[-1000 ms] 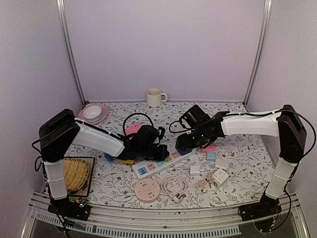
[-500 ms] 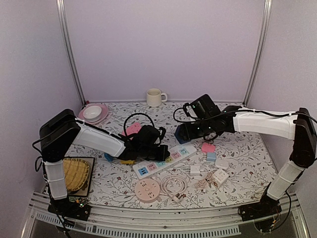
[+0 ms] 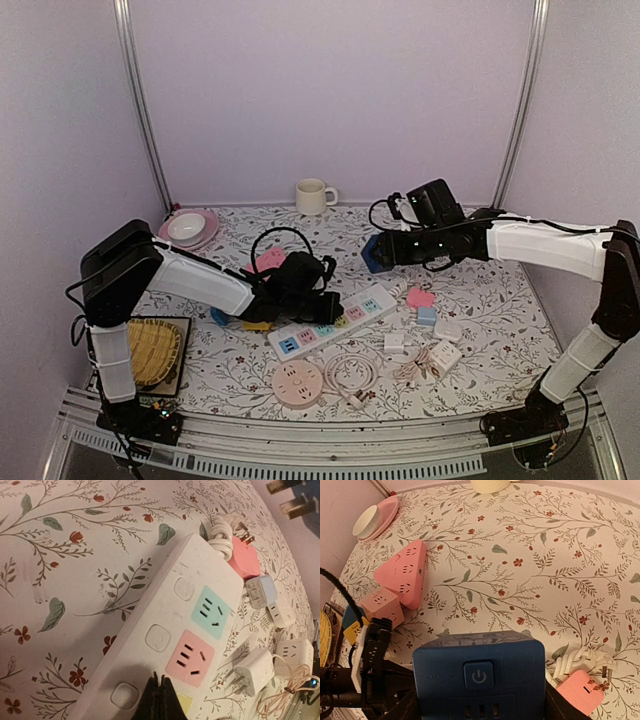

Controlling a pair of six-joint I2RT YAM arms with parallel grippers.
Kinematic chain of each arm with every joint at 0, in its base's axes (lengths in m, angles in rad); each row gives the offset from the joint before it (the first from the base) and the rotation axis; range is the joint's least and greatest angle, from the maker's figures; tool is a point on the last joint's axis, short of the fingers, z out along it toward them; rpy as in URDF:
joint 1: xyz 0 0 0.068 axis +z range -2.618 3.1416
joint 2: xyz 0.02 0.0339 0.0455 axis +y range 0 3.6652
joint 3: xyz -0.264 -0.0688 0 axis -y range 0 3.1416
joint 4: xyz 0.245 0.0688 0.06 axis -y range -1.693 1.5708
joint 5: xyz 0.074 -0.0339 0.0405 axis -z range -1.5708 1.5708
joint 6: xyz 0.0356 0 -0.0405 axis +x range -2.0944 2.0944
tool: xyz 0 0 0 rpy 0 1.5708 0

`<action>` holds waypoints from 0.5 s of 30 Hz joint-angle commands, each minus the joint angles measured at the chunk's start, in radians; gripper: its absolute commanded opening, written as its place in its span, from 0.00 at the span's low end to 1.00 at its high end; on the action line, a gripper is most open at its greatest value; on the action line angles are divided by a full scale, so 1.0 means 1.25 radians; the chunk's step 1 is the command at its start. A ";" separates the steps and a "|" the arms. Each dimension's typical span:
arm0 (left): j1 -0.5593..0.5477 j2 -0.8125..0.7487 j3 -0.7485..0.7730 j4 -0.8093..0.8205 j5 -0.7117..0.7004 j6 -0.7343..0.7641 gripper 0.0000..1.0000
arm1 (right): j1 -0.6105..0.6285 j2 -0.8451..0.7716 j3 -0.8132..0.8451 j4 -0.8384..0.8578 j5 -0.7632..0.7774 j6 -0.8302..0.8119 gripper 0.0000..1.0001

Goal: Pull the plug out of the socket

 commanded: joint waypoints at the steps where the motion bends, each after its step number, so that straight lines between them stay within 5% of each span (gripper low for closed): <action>1: -0.010 0.009 -0.023 -0.151 -0.012 0.022 0.00 | -0.087 -0.056 -0.089 0.084 -0.103 0.066 0.63; 15: -0.012 -0.112 -0.007 -0.156 -0.028 0.057 0.00 | -0.455 -0.211 -0.454 0.328 -0.347 0.262 0.62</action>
